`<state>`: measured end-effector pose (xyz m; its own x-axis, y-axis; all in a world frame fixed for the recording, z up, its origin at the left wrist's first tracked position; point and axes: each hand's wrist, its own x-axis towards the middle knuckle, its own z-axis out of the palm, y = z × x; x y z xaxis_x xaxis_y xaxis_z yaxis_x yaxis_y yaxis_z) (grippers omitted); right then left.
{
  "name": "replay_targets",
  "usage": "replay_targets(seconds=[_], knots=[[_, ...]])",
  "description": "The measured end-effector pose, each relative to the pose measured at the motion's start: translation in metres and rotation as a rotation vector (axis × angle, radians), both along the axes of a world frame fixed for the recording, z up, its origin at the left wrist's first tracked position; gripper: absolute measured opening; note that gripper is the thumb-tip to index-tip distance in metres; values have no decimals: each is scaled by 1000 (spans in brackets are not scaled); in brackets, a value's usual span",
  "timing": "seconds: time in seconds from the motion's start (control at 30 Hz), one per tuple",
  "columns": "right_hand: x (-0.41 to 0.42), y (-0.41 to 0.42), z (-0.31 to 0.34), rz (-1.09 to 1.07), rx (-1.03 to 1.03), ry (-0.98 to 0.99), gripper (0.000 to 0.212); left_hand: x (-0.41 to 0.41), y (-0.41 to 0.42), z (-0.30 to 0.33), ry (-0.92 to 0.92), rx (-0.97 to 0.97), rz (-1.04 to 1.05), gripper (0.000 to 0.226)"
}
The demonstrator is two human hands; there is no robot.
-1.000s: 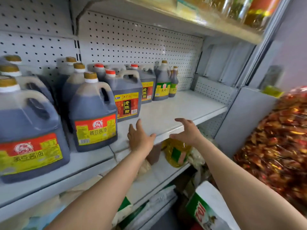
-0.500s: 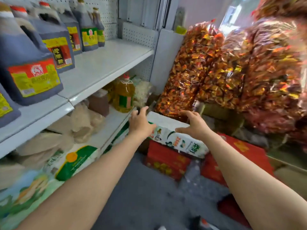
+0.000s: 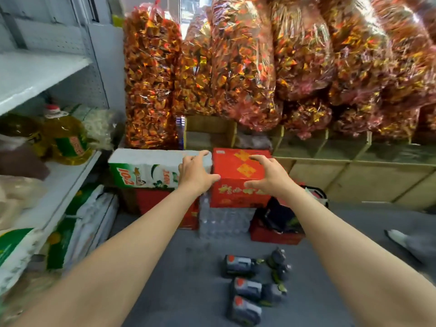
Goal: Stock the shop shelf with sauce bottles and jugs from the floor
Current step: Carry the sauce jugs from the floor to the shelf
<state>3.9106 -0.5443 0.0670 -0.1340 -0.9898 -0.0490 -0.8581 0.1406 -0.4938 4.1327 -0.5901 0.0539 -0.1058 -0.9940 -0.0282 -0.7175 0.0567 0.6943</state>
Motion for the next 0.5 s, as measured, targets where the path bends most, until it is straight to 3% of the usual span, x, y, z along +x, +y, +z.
replay_targets(seconds=[0.23,0.5], knots=[[-145,67,-41,-59,73,1,91,-149,62,-41,-48,48,-121,83],[-201,95,-115,-91,207,-88,95,-199,90,-104,-145,205,-142,78]])
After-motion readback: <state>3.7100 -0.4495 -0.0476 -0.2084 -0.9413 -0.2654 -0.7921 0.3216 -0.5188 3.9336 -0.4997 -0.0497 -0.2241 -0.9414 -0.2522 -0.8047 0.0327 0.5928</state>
